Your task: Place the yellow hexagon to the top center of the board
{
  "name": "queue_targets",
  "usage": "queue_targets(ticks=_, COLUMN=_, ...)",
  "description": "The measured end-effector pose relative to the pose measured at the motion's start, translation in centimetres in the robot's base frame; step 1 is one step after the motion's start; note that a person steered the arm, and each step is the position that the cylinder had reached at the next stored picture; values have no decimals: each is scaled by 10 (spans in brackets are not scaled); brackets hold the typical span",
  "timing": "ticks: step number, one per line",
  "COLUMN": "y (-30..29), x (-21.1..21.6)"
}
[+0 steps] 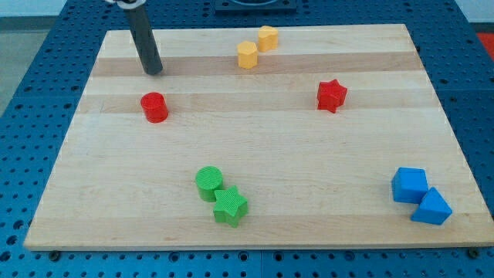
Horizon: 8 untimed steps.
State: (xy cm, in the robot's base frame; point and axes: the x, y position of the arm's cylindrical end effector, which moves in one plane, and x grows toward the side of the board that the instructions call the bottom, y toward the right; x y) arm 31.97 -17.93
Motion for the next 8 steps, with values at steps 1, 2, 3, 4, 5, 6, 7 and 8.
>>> queue_targets(ticks=1, y=46, x=12)
queue_targets(ticks=2, y=94, x=0)
queue_targets(ticks=3, y=112, x=-8)
queue_targets(ticks=4, y=112, x=-10)
queue_targets(ticks=5, y=122, x=-15)
queue_targets(ticks=6, y=133, x=-21)
queue_targets(ticks=7, y=134, x=-31)
queue_targets(ticks=8, y=134, x=-48)
